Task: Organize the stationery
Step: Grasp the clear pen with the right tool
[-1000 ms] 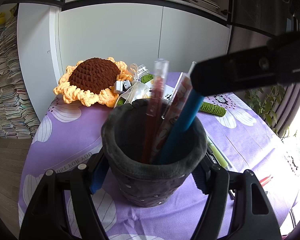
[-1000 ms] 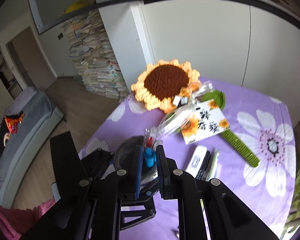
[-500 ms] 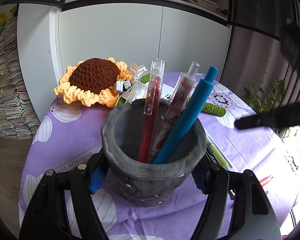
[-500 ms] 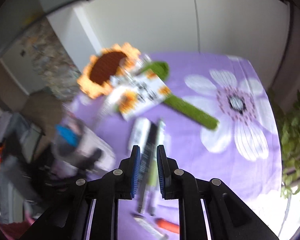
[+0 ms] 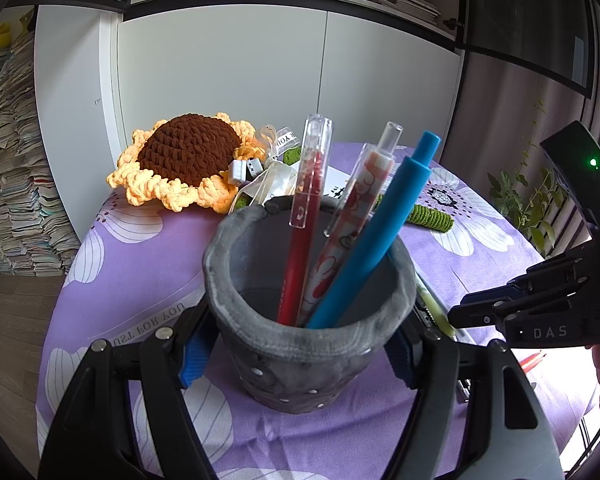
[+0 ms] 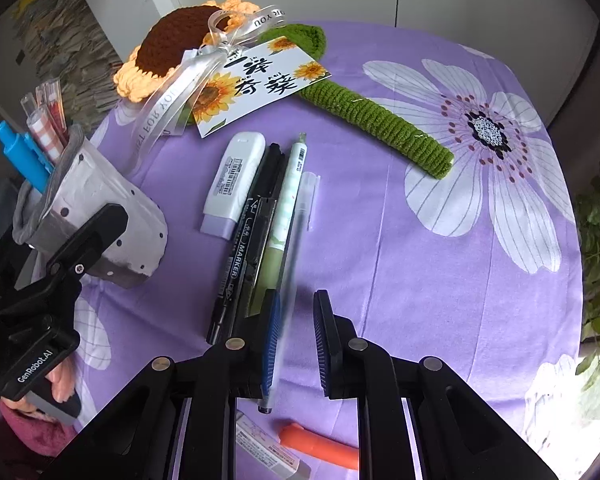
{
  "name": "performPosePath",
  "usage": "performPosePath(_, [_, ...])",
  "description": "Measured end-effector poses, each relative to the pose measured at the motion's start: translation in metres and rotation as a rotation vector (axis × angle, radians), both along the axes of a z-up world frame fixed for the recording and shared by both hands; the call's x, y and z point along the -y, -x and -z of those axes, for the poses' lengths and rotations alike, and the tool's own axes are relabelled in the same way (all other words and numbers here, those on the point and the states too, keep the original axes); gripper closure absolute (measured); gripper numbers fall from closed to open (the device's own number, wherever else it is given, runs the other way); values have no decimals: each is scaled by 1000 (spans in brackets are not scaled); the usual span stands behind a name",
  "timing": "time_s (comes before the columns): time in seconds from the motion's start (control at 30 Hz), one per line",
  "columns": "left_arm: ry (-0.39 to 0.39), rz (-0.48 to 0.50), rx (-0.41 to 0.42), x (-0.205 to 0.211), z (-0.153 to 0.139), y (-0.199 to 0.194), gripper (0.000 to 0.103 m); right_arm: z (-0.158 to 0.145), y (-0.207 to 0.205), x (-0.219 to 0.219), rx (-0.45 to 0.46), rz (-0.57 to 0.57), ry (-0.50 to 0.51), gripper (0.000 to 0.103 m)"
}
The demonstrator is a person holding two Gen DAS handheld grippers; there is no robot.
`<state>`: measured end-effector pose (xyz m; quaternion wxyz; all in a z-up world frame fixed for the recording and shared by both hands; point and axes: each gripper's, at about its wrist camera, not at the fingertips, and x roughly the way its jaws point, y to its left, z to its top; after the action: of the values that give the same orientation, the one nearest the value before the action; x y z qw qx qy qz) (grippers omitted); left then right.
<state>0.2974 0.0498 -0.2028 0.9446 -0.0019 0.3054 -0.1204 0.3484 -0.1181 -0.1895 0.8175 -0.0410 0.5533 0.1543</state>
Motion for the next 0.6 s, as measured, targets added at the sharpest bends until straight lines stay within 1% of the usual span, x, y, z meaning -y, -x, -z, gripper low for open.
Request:
performPosePath(0.37, [0, 0, -1, 0, 0, 0, 31, 0, -6, -6, -21, 8, 5, 87])
performPosePath(0.43, [1, 0, 0, 0, 0, 0, 31, 0, -5, -6, -18, 6, 25, 84])
performPosePath(0.53, [0, 0, 0, 0, 0, 0, 31, -4, -5, -4, 1, 17, 65, 84])
performPosePath(0.6, [-1, 0, 1, 0, 0, 0, 32, -7, -7, 2, 31, 53, 127, 84])
